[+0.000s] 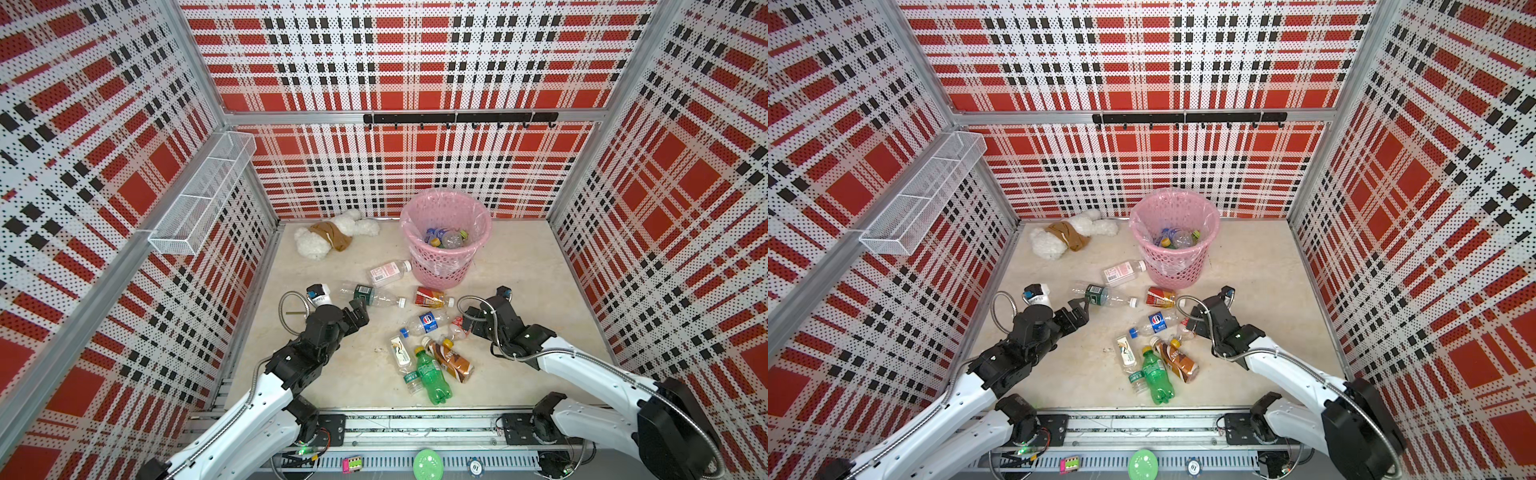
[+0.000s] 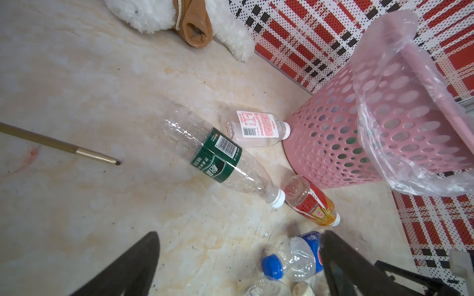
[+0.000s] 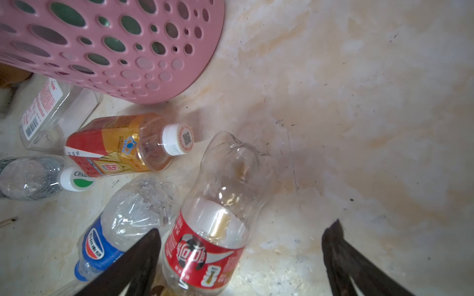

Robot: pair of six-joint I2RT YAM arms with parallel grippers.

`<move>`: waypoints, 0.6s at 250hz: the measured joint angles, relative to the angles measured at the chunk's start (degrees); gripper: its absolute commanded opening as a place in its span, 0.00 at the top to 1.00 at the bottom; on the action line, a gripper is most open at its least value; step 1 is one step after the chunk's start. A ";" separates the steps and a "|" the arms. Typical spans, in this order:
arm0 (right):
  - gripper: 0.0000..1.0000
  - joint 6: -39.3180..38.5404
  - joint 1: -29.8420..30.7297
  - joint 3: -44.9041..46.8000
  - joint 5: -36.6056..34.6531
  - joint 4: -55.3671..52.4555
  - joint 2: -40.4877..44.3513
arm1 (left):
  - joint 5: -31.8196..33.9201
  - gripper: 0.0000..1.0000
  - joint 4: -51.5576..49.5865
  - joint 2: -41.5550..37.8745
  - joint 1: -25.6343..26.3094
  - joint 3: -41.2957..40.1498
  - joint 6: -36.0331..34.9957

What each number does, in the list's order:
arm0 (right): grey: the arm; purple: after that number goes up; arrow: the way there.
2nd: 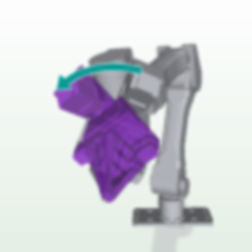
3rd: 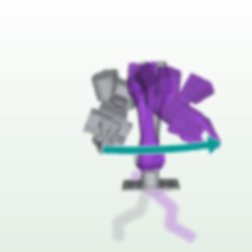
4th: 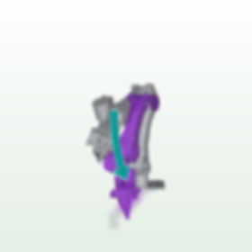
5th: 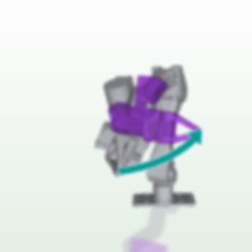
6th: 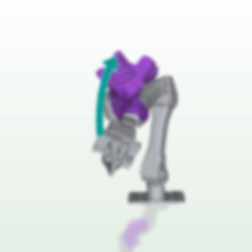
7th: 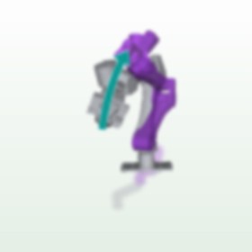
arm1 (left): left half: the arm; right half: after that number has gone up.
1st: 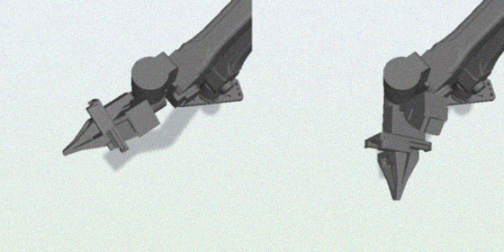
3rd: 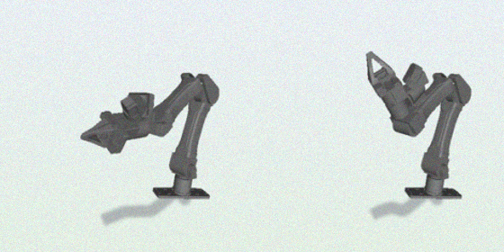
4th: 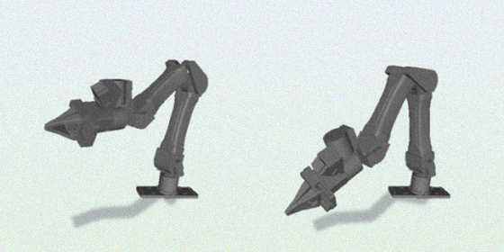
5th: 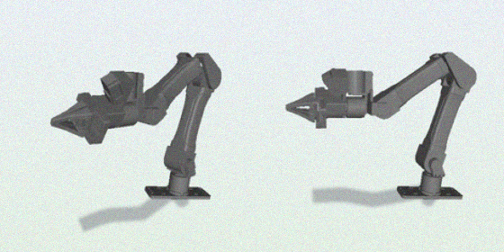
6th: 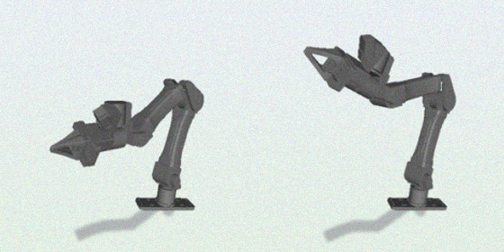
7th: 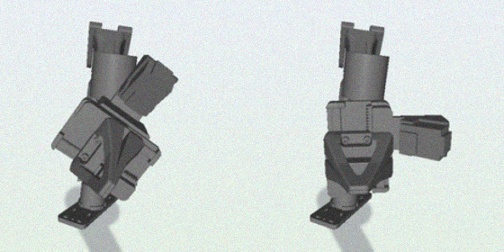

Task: Throw the plastic bottles in the bin
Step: Pick up the plastic bottle from the center of the table.

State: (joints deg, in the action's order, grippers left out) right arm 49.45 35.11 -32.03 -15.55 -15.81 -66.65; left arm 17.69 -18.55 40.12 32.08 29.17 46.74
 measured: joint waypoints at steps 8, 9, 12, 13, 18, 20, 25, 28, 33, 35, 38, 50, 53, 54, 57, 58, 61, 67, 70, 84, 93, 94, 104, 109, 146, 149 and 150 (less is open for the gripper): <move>0.00 0.37 0.17 -0.07 0.02 0.70 -0.81 | -0.17 0.01 -0.11 -0.44 -0.15 -0.11 0.13; 0.00 0.37 0.20 -0.07 0.02 0.76 -0.90 | -0.20 0.01 -0.11 -0.48 -0.15 -0.11 0.13; 0.00 0.52 0.26 -0.11 0.02 0.98 -1.11 | -0.33 0.01 -0.15 -0.66 -0.22 -0.15 0.17; 0.00 0.59 0.26 -0.11 0.02 1.03 -1.20 | -0.33 0.01 -0.17 -0.70 -0.22 -0.17 0.17; 0.00 0.81 0.35 -0.13 0.02 1.46 -1.64 | -0.39 0.01 -0.26 -0.96 -0.35 -0.20 0.26; 0.00 0.98 0.39 -0.13 0.04 1.64 -1.81 | -0.42 0.01 -0.31 -1.07 -0.37 -0.20 0.31; 0.00 1.16 0.52 -0.15 0.02 1.95 -2.16 | -0.50 0.01 -0.37 -1.33 -0.57 -0.22 0.37; 0.00 1.22 0.57 -0.15 0.02 2.19 -2.40 | -0.55 0.01 -0.39 -1.44 -0.61 -0.22 0.39; 0.01 1.40 0.63 -0.15 0.02 2.45 -2.71 | -0.55 0.01 -0.42 -1.68 -0.76 -0.22 0.44; 0.00 1.44 0.68 -0.17 0.00 2.64 -2.86 | -0.59 0.01 -0.42 -1.75 -0.83 -0.22 0.46; 0.00 1.53 0.68 -0.17 -0.02 2.80 -3.02 | -0.61 0.01 -0.42 -1.90 -0.92 -0.22 0.52; 0.00 2.12 0.87 -0.24 -0.07 3.48 -3.80 | -0.76 0.01 -0.42 -2.29 -1.22 -0.24 0.63; 0.00 2.29 0.92 -0.26 -0.07 3.58 -3.98 | -0.79 0.01 -0.42 -2.34 -1.27 -0.26 0.63; 0.00 2.32 0.94 -0.26 -0.07 3.63 -4.02 | -0.79 0.01 -0.42 -2.38 -1.29 -0.26 0.66; 0.00 2.49 0.98 -0.28 -0.07 3.76 -4.24 | -0.79 0.01 -0.42 -2.43 -1.36 -0.28 0.66; 0.00 2.54 0.98 -0.28 -0.07 3.80 -4.31 | -0.81 0.01 -0.42 -2.45 -1.38 -0.28 0.68; 0.00 2.69 1.07 -0.31 -0.07 3.91 -4.48 | -0.83 0.01 -0.42 -2.51 -1.46 -0.31 0.70; 0.00 2.93 1.20 -0.35 -0.13 4.13 -4.85 | -0.87 0.01 -0.44 -2.58 -1.60 -0.35 0.76; 0.01 2.97 1.22 -0.35 -0.13 4.24 -5.03 | -0.92 0.01 -0.44 -2.60 -1.64 -0.37 0.79; 0.03 3.69 1.51 -0.44 -0.22 4.46 -5.79 | -1.01 0.01 -0.44 -2.64 -1.90 -0.57 0.85; 0.05 4.09 1.66 -0.55 -0.26 4.52 -6.25 | -1.05 0.01 -0.55 -2.62 -1.99 -0.68 0.87; 0.05 4.17 1.66 -0.57 -0.31 4.52 -6.27 | -1.05 0.01 -0.55 -2.62 -2.01 -0.70 0.87; 0.08 4.55 1.86 -0.76 -0.44 4.59 -6.78 | -1.20 0.01 -0.61 -2.64 -2.12 -0.90 0.90; 0.08 4.63 1.97 -0.92 -0.44 4.61 -7.02 | -1.22 0.01 -0.70 -2.64 -2.14 -0.96 0.94; 0.15 6.27 2.54 -1.79 -0.68 5.40 -9.60 | -1.62 0.01 -0.87 -2.62 -2.54 -1.01 1.05; 0.15 6.32 2.58 -1.86 -0.70 5.44 -9.77 | -1.64 0.01 -0.87 -2.62 -2.56 -1.01 1.05; 0.15 6.29 2.58 -1.86 -0.72 5.46 -9.86 | -1.66 0.01 -0.87 -2.62 -2.58 -1.01 1.05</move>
State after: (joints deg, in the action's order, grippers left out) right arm 55.75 37.69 -33.89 -16.27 -10.35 -76.51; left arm 16.03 -19.42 37.50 29.50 28.16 47.79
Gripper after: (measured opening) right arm 0.867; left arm 0.990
